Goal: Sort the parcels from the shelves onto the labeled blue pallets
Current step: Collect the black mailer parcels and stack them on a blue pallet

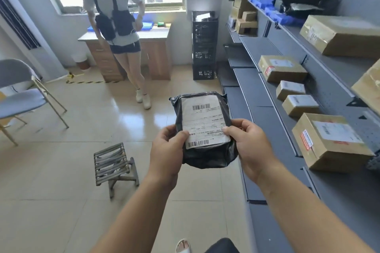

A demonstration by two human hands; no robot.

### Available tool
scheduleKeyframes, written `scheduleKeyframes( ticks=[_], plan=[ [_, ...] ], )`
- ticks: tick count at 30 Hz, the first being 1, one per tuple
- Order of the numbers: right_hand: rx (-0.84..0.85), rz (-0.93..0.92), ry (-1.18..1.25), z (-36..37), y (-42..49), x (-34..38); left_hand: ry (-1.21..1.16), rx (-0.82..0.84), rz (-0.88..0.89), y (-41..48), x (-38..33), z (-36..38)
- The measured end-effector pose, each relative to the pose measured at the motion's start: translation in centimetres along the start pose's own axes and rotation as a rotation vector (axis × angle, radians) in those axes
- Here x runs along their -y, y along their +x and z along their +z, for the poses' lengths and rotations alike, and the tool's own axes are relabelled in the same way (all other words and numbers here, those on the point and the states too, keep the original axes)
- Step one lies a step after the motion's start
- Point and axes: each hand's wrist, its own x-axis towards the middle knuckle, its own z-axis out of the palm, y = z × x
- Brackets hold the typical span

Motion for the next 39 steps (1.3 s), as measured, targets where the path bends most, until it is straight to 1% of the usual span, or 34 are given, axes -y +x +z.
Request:
scheduleKeyframes(
  ticks=[6,11,15,20,27,34,39],
  plan=[
    [-0.048,-0.049,0.061,3.8,7.8,3.6,0.036,0.09,0.027,10.4,-4.2,1.7],
    [-0.121,-0.044,0.122,4.6,14.3,4.9,0.07,0.142,0.008,17.3,-5.4,4.6],
    [-0.142,-0.052,0.154,4.4,20.9,6.1,0.077,0.154,0.004,23.2,-6.1,8.0],
    [-0.135,-0.067,0.17,3.3,30.7,8.6,0.086,0.14,0.045,31.2,-7.1,13.8],
    [-0.055,-0.077,0.144,2.3,44.0,13.9,0.063,0.068,0.077,41.3,-9.7,21.4],
    [-0.016,-0.07,0.115,2.8,54.6,16.5,0.053,0.033,0.071,50.6,-11.2,26.0],
    [-0.034,-0.078,0.092,3.9,63.0,18.0,0.031,0.048,0.065,58.5,-12.2,28.7]
  ],
)
